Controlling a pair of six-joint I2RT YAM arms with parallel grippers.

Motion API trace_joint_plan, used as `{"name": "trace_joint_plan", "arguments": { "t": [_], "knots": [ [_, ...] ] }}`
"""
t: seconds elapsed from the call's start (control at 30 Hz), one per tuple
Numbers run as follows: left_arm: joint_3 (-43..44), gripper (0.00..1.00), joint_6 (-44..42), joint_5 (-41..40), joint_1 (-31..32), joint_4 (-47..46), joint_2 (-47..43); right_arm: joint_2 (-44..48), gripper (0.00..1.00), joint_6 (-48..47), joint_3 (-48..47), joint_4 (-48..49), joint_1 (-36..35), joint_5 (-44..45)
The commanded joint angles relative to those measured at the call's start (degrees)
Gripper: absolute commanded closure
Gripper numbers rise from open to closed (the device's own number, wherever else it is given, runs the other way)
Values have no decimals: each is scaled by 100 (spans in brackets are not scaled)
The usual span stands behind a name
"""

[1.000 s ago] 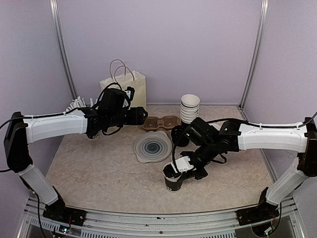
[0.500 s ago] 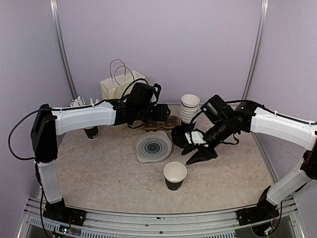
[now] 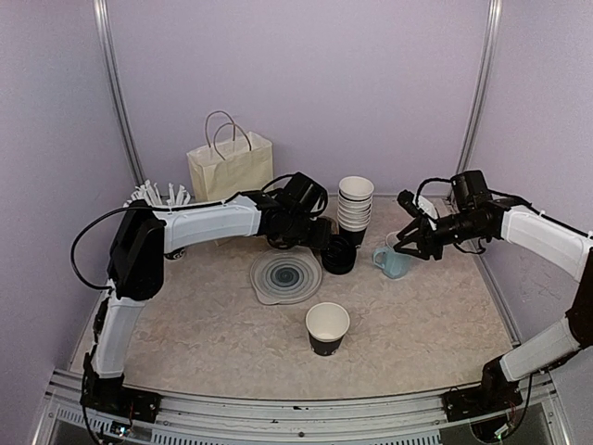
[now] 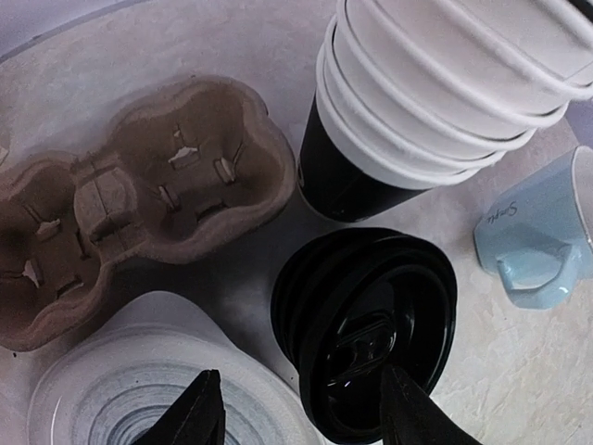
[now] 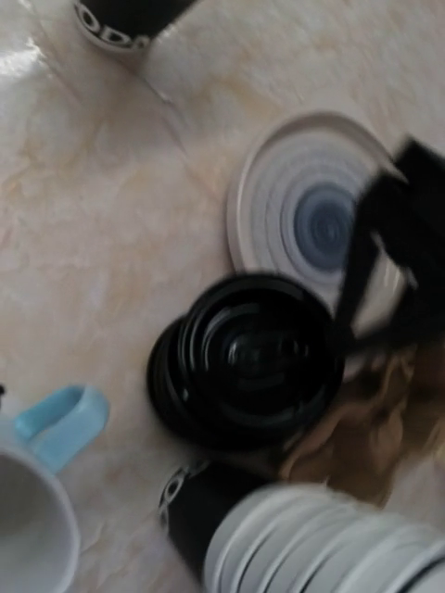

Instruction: Pack the takeout coffee

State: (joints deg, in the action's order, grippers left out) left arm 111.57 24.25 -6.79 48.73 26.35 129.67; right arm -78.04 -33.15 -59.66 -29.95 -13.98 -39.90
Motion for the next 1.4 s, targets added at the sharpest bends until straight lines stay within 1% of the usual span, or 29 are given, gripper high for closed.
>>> {"name": "trace_joint_plan", "arguments": {
  "t": [0.0,0.17,0.33,0.53,0.8,0.97,1.13,1.27,1.37],
  "knots": [
    [171,45,97,109,26,475,180,75,60,514,68,452,191,-202],
    [71,49,150,230,31,411,189,11,60,562,63,506,220,-216],
    [100,55,171,238,31,408,240,-61,60,581,52,509,220,-297],
    [178,58,244,319,-3,505,366,-77,60,572,51,493,220,-306],
    [233,73,280,315,-15,496,380,-89,61,557,64,490,220,-352],
    [97,85,291,274,-13,391,180,-106,61,546,66,497,220,-367],
    [-57,89,267,209,-22,273,-44,-158,61,530,-4,429,221,-391],
    [-371,96,168,289,-39,-11,-333,-150,61,511,-66,383,220,-371],
    [-514,97,-17,329,-39,-120,-611,-159,61,523,-223,270,220,-389]
  ]
}}
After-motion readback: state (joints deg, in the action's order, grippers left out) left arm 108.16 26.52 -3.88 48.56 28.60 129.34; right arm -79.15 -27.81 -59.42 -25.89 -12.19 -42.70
